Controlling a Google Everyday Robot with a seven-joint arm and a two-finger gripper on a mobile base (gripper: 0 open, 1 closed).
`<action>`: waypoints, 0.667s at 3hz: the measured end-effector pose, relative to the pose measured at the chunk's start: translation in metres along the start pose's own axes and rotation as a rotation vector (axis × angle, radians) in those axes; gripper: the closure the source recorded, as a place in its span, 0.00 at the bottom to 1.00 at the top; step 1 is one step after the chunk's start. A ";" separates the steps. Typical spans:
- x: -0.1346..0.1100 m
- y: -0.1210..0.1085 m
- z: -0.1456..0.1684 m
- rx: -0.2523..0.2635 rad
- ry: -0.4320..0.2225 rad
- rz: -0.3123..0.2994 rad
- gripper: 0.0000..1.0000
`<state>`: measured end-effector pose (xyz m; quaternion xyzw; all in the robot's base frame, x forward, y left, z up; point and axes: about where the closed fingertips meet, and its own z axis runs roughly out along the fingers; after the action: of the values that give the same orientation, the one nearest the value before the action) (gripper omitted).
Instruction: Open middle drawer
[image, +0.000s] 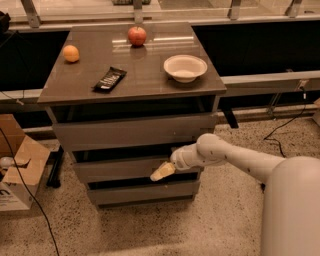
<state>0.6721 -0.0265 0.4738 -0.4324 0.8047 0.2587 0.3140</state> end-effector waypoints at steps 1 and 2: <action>0.015 -0.023 0.022 -0.016 0.035 0.025 0.18; 0.017 -0.026 0.025 -0.028 0.057 0.026 0.41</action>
Offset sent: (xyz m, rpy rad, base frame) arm -0.0028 -0.0042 -0.0662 -0.1929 0.1925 0.1480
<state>0.6938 -0.0308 0.4411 -0.4334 0.8153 0.2613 0.2813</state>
